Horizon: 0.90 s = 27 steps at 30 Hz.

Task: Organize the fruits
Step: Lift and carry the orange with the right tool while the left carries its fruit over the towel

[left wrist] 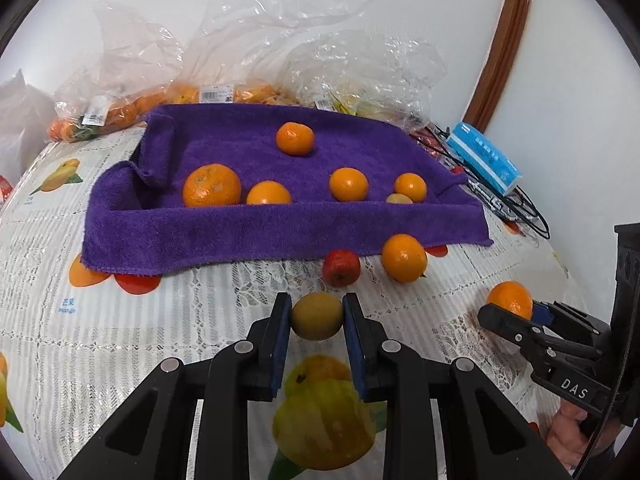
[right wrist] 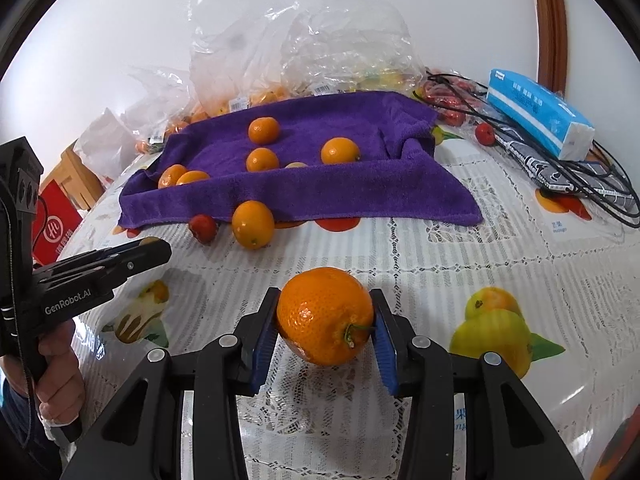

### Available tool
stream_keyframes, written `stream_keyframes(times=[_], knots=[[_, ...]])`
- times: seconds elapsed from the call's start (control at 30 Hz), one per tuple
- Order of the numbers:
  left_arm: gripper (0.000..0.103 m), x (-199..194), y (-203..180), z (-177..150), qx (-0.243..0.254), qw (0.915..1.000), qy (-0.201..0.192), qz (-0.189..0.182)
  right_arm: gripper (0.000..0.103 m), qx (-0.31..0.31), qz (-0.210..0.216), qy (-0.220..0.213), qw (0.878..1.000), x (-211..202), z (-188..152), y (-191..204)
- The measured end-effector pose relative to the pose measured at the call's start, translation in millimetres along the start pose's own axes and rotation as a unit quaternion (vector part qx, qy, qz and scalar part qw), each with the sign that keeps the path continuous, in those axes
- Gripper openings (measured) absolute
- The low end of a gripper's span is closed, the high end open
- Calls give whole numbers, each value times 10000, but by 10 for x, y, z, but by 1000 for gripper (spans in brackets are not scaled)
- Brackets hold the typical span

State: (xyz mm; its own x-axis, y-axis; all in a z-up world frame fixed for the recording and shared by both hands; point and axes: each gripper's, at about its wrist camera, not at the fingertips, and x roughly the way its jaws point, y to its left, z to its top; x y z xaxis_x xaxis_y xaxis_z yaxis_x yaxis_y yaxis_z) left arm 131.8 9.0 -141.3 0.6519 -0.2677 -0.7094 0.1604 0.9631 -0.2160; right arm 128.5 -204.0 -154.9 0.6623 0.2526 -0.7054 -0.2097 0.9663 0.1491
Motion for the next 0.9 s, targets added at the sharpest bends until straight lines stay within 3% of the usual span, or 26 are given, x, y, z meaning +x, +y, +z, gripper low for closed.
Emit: stream_keyframes(times=[0.33, 0.9], knots=[[25, -114, 30, 82, -51, 9998, -121, 128, 43, -94, 100, -224, 9997, -106, 192, 91], [25, -104, 133, 858, -200, 9972, -546, 468, 43, -202, 2, -883, 9959, -144, 1035, 133]])
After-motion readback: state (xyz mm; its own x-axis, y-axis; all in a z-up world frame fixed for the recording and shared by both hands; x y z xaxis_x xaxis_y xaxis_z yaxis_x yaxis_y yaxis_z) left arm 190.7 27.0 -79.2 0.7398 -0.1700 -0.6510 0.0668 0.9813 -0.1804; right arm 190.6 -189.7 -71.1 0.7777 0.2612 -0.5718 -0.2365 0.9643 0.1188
